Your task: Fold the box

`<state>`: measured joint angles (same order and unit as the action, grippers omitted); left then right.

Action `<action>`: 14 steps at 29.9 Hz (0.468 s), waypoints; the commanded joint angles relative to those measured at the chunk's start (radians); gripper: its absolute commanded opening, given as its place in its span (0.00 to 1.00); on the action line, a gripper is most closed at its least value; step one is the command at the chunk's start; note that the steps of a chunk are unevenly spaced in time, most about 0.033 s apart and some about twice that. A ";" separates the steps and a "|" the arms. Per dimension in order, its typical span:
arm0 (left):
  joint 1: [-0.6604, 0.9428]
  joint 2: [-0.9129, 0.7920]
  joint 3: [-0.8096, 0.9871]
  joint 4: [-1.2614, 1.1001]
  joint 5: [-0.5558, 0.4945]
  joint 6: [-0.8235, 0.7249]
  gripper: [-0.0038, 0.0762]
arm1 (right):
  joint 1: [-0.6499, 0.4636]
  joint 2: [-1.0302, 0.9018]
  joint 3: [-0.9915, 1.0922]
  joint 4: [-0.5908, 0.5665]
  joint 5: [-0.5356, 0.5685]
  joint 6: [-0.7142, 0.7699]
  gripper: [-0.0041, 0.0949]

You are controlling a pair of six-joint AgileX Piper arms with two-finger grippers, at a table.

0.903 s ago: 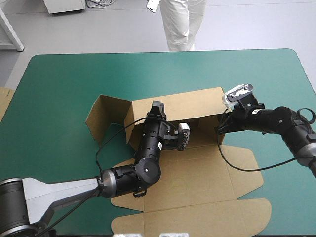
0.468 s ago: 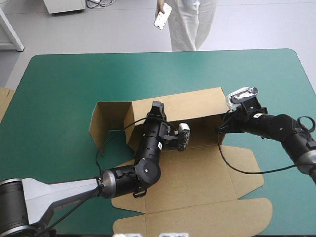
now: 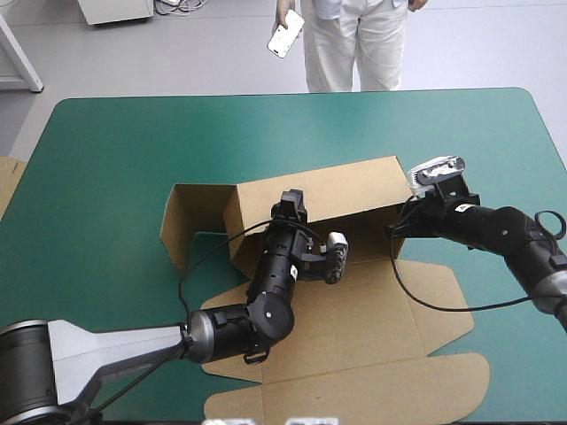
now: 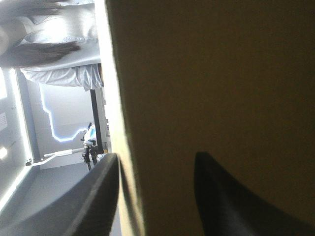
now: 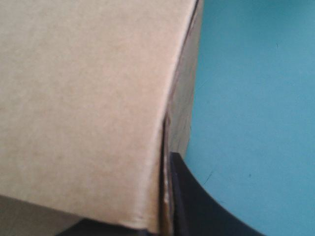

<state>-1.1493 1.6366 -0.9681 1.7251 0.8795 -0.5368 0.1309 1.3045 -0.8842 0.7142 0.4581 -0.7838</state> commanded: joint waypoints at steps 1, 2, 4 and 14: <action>-0.053 -0.047 -0.021 0.026 0.099 -0.015 0.51 | 0.004 0.001 -0.008 0.025 -0.009 0.005 0.02; -0.075 -0.053 -0.021 0.026 0.120 -0.015 0.52 | 0.004 0.001 -0.008 0.025 -0.009 0.006 0.02; -0.111 -0.065 -0.021 0.023 0.162 -0.023 0.51 | 0.004 0.004 -0.008 0.025 -0.011 0.009 0.02; -0.188 -0.165 -0.159 -0.346 0.338 -0.006 0.51 | 0.004 0.004 -0.008 0.016 -0.011 0.058 0.02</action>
<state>-1.3285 1.5482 -1.0372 1.4545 1.1270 -0.5548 0.1311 1.3125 -0.8833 0.7201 0.4302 -0.7470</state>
